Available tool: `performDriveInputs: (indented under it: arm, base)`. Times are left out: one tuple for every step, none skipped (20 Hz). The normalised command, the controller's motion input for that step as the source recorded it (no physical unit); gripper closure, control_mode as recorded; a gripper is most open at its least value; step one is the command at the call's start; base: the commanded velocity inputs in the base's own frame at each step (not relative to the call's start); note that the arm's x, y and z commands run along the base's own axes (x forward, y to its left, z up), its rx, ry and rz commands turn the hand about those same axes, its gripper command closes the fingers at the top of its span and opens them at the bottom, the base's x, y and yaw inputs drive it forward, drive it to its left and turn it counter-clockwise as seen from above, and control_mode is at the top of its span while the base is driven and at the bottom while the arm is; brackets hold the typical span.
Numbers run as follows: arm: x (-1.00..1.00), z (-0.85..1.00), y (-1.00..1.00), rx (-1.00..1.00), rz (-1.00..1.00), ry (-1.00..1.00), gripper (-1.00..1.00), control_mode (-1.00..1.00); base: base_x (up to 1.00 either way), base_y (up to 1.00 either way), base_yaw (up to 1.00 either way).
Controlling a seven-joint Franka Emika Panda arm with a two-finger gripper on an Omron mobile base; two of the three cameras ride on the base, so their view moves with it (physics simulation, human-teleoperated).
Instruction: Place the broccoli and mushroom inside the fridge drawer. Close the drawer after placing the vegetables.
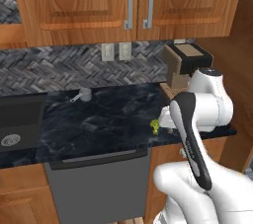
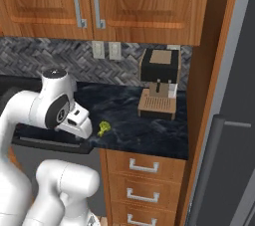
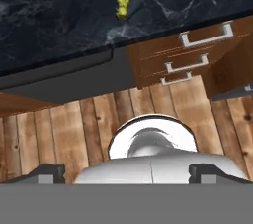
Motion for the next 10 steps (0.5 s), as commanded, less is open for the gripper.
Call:
performDriveInputs:
  arm:
    - [1.0, 0.0, 0.0, 0.0, -0.13, 0.12, -1.0, -1.0]
    - [1.0, 0.0, 0.0, 0.0, -0.13, 0.11, -1.0, -1.0]
    - [1.0, 0.0, 0.0, 0.0, -0.12, 0.07, -1.0, -1.0]
    - [0.89, -0.09, 0.0, 0.0, -0.11, 0.06, -1.0, -1.0]
    - [0.82, -0.21, 0.0, 0.0, -0.1, 0.05, -1.0, -1.0]
    - [0.8, -0.34, 0.0, 0.0, -0.1, 0.05, -1.0, -1.0]
    - [0.79, -0.42, 0.0, 0.0, -0.09, 0.04, -1.0, -1.0]
    - [0.69, -0.55, 0.0, 0.0, -0.07, 0.02, -1.0, -1.0]
    - [0.51, -0.65, 0.0, 0.0, -0.05, 0.01, -1.0, -1.0]
    - [0.49, -0.61, -0.11, 0.0, -0.03, 0.0, -1.0, -1.0]
  base:
    - [0.0, 0.0, 0.0]
    - [0.0, 0.0, 0.0]
    - [0.0, 0.0, 0.0]
    - [0.0, 0.0, 0.0]
    - [0.0, 0.0, 0.0]
    - [0.0, 0.0, 0.0]
    - [0.0, 0.0, 0.0]
    - [0.0, 0.0, 0.0]
    - [0.0, 0.0, 0.0]
    - [0.0, 0.0, 0.0]
